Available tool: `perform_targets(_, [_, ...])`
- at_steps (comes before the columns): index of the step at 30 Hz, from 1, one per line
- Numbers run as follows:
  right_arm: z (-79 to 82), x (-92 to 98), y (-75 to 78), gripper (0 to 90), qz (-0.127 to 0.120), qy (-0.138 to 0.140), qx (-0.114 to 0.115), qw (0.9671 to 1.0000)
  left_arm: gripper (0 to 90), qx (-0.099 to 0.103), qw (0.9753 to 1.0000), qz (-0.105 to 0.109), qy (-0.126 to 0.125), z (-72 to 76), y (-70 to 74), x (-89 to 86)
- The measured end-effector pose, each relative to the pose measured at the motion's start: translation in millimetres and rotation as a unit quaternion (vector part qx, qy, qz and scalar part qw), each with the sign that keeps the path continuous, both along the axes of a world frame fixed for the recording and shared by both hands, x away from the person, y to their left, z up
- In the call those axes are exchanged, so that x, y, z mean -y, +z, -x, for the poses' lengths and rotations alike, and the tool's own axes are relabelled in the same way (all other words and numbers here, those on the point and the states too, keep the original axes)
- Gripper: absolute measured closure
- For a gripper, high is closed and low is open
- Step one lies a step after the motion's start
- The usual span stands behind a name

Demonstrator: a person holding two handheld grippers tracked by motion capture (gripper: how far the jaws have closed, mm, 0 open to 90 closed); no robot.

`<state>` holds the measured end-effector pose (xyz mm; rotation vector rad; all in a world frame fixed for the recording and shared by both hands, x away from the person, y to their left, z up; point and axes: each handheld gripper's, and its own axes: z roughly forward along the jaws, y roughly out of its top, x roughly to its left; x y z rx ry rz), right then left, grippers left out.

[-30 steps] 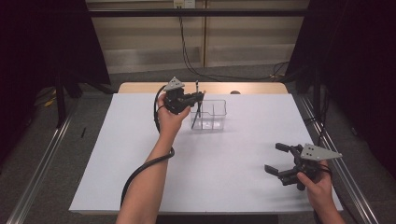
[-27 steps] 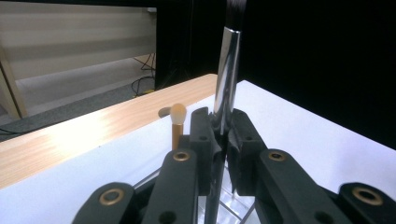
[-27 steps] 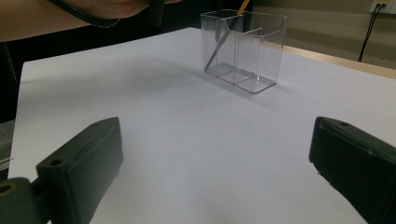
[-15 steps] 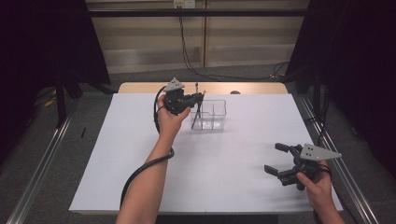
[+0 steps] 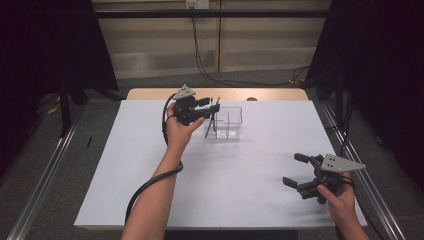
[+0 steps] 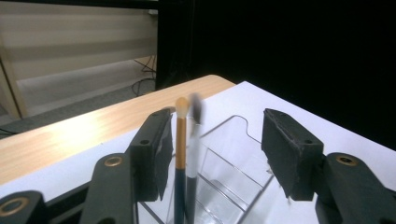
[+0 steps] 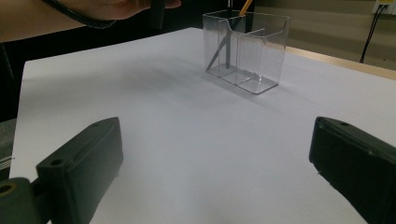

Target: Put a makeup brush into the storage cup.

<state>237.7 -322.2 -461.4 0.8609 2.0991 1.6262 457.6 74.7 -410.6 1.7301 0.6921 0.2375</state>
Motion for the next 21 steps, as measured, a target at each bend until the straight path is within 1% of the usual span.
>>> perform_targets(1, [0.0, -0.3, 0.1, 2.7, 0.000, 0.000, 0.001, 1.0000, 41.2, 0.000, 1.0000, -0.003, 0.004, 0.8, -0.2, -0.2])
perform_targets(2, [0.0, -0.6, 0.2, 2.7, 0.001, 0.001, 0.001, 1.0000, 40.7, -0.003, 1.0000, 0.001, 0.001, 1.3, -0.5, -0.7])
perform_targets(4, [0.0, -0.9, 0.2, 2.7, 0.001, 0.001, 0.001, 1.0000, 39.6, -0.003, 1.0000, 0.001, -0.003, 2.4, -0.6, -1.7])
perform_targets(5, [-0.1, -0.9, 0.2, 2.7, 0.001, 0.001, 0.001, 1.0000, 37.2, -0.006, 1.0000, 0.002, -0.002, 3.0, -0.7, -1.7])
perform_targets(7, [-0.2, -1.1, 0.2, 2.7, 0.002, 0.001, 0.001, 1.0000, 34.7, -0.005, 1.0000, 0.002, -0.007, 4.1, -0.9, -1.9])
perform_targets(9, [-0.2, -1.2, 0.2, 2.7, 0.001, 0.001, 0.001, 1.0000, 30.6, -0.005, 1.0000, 0.002, -0.004, 5.5, -1.3, -1.6])
perform_targets(11, [-0.1, -1.2, 0.5, 2.7, 0.001, 0.000, 0.002, 1.0000, 25.4, -0.009, 1.0000, 0.003, -0.003, 6.4, -1.7, -2.1])
perform_targets(14, [0.0, -1.5, 0.7, 2.7, 0.001, 0.000, 0.001, 1.0000, 22.2, -0.008, 1.0000, 0.003, -0.002, 9.0, -2.0, -3.2])
perform_targets(16, [0.0, -1.7, 0.4, 2.7, 0.002, 0.001, 0.001, 1.0000, 21.5, -0.007, 0.9999, 0.009, -0.007, 10.7, -2.2, -4.5])
perform_targets(17, [0.0, -1.9, 0.3, 2.7, 0.002, 0.001, 0.001, 1.0000, 20.1, -0.005, 1.0000, 0.007, -0.003, 12.0, -2.0, -5.1])
perform_targets(21, [0.3, -2.3, 0.3, 2.7, 0.002, 0.001, 0.002, 1.0000, 15.7, 0.001, 0.9999, 0.010, -0.007, 16.2, 0.1, -8.3])
